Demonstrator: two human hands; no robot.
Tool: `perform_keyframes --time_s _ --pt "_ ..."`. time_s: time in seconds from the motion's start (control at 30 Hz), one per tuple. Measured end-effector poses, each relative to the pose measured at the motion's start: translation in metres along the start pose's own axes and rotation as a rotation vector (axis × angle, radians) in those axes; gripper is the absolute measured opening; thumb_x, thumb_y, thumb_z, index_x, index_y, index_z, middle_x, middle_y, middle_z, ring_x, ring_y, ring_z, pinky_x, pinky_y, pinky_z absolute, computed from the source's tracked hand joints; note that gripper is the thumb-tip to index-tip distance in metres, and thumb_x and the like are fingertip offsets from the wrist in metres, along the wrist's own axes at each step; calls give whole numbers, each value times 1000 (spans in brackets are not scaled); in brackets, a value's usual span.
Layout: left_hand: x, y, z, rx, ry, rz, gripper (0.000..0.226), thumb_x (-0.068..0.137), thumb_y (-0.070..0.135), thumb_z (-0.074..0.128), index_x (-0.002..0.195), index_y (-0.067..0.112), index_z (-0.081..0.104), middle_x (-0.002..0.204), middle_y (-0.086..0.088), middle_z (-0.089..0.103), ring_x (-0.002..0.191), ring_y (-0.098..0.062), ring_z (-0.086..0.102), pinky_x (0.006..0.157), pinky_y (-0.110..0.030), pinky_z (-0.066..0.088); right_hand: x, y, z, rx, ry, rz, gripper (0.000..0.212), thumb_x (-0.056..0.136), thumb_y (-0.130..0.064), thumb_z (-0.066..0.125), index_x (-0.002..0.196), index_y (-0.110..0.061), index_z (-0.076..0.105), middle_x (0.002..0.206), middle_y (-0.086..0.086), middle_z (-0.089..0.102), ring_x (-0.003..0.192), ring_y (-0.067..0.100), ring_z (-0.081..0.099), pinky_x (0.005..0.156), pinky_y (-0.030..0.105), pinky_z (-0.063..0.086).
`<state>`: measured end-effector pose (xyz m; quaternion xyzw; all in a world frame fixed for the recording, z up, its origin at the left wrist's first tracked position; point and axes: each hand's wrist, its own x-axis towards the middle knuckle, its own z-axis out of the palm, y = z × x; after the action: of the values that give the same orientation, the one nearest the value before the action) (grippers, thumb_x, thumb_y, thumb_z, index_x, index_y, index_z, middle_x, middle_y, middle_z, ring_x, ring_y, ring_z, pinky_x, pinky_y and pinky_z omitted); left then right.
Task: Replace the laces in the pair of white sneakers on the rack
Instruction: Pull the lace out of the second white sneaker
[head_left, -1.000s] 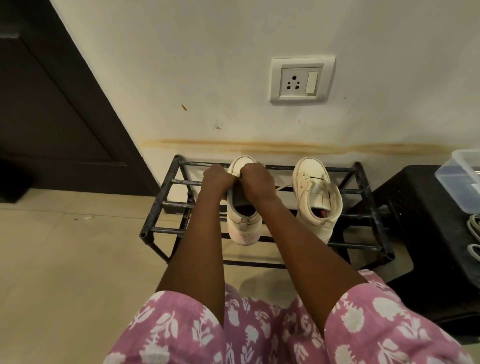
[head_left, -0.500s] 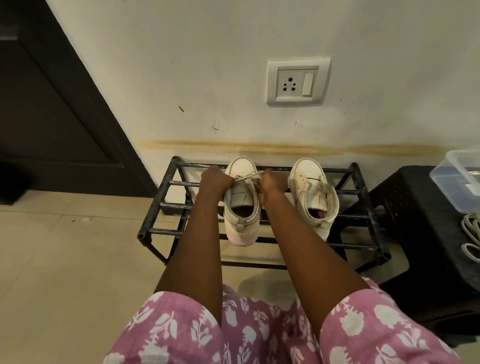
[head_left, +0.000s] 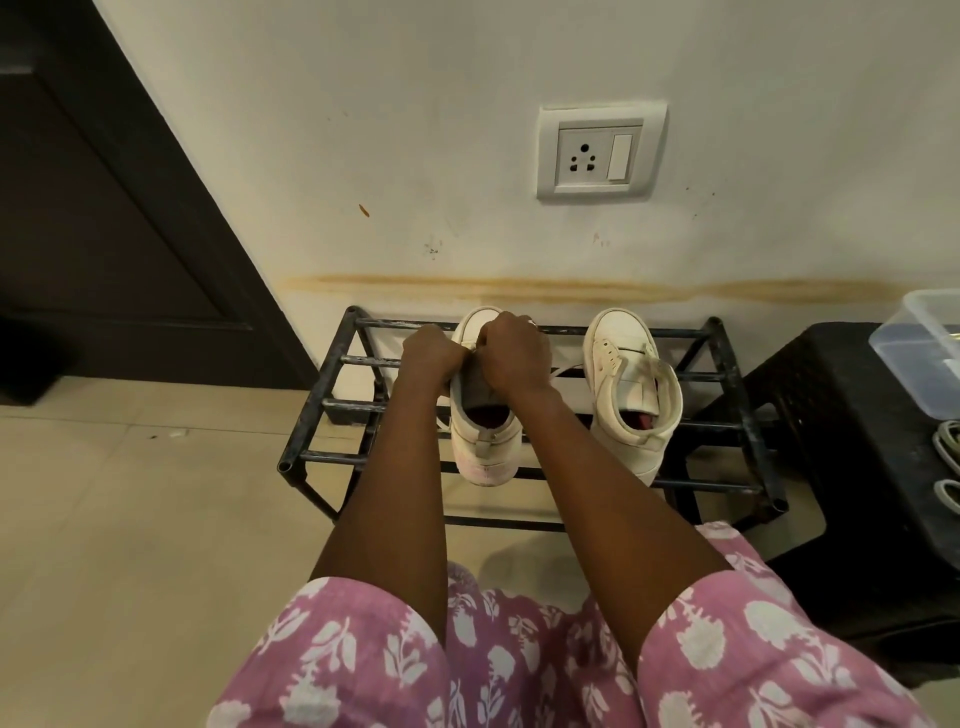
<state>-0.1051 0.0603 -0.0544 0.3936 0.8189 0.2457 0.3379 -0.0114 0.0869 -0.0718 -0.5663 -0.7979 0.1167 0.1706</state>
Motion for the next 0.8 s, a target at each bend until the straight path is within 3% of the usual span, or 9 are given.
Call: perform_keyframes --time_s 0.1,0.2,0.33,0.43,0.5,0.53,0.6,0.67,0.8 --pt "0 1 0 -23 -6 -3 35 84 14 64 111 -8 58 111 -26 62 102 -38 62 86 -47 54 0 1 1 53 -5 73 23 89 -12 50 103 -9 68 106 8 63 101 28 59 79 35 45" --pt "-1 1 0 -23 -6 0 38 84 14 65 112 -10 57 113 -27 61 104 -39 61 87 -47 53 3 8 -6 308 44 275 25 92 -11 46 104 -5 68 106 11 64 98 27 61 80 37 50" --pt "-2 2 0 -38 -17 3 40 84 14 66 114 -11 56 115 -28 60 107 -39 60 89 -48 52 12 25 -28 588 166 475 28 89 1 41 78 3 66 82 15 65 70 23 59 62 30 41" --pt "-2 3 0 -48 -24 -1 37 84 10 65 113 -11 56 115 -29 60 106 -40 60 89 -48 52 14 44 -39 628 240 651 26 92 -1 40 95 5 65 102 19 66 95 30 62 51 15 38" --pt "-2 4 1 -49 -28 -5 36 84 8 64 113 -11 56 114 -28 61 105 -39 61 88 -48 53 14 51 -39 633 195 702 21 93 -6 43 93 -2 64 100 14 65 105 30 61 42 9 33" --pt "-2 4 0 -46 -28 -4 35 84 8 64 112 -11 56 114 -28 61 104 -39 61 88 -48 53 14 51 -38 626 177 693 17 92 -8 46 91 -5 63 97 11 65 105 30 61 46 11 36" --pt "-2 4 0 -43 -28 -2 34 84 7 63 112 -11 57 113 -28 61 104 -39 62 87 -48 53 13 44 -33 518 173 592 21 88 -9 52 104 -4 64 110 12 63 108 30 58 71 25 48" --pt "-2 3 -1 -44 -31 -2 33 85 8 63 112 -10 56 113 -28 61 104 -39 61 87 -48 53 9 33 -28 424 131 424 34 84 -12 56 117 -9 64 122 11 61 114 30 54 92 34 45" --pt "-2 2 -2 -49 -33 -10 34 84 10 63 111 -9 56 112 -27 62 103 -40 62 85 -49 54 6 12 -14 287 -51 163 27 82 -20 63 106 -12 72 111 9 68 107 28 59 91 34 46"
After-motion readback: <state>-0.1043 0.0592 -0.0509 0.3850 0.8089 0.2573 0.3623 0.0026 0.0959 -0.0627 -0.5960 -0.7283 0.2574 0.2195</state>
